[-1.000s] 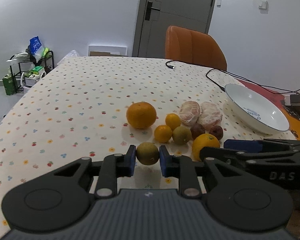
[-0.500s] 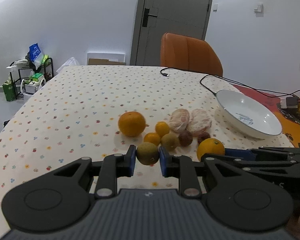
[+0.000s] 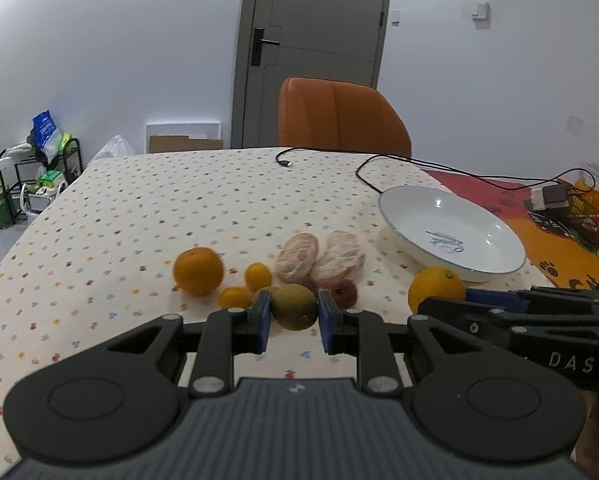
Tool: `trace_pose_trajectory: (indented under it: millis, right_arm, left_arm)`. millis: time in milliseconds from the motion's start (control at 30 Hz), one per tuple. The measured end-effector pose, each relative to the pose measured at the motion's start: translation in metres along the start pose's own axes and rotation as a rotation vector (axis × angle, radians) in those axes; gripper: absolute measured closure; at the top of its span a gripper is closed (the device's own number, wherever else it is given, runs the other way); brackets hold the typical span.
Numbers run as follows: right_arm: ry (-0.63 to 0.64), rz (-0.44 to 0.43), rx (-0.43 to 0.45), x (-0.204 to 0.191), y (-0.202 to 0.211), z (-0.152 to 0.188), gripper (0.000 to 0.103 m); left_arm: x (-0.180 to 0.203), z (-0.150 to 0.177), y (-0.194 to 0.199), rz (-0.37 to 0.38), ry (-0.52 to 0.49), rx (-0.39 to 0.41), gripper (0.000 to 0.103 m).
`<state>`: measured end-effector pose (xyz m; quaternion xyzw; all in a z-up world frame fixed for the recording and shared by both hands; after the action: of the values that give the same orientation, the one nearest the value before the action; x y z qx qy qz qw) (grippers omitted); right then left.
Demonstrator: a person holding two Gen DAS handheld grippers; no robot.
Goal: Organize fruits
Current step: 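Carry both fruits over the white plate and open both tools to drop them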
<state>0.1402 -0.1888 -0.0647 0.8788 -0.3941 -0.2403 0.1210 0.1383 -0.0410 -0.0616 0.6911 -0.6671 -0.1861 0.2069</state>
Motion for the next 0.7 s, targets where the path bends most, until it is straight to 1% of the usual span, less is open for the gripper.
trace_pose_trajectory:
  millis: [400,700]
  right_arm:
    - [-0.019,0.049,0.054,0.021,0.023,-0.004,0.068]
    - [-0.058,0.107,0.096,0.051,0.032,-0.008,0.068]
  left_arm:
    - [0.027,-0.010,-0.001,0.015,-0.035,0.022,0.080]
    - [0.053,-0.021,-0.013,0.039,-0.070,0.035,0.080]
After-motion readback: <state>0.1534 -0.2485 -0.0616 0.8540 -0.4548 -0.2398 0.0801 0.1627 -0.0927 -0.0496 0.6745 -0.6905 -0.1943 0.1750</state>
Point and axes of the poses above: each gripper's, at about its wrist camera, not at the fingertips, and y roughly against the way its jaws point, x to its right, z to its underside, the point moved 6 cm from there along -y, roughly the way its jaws point, and after that the axes turned 8 degrees about -z, right-handed, at the moved point
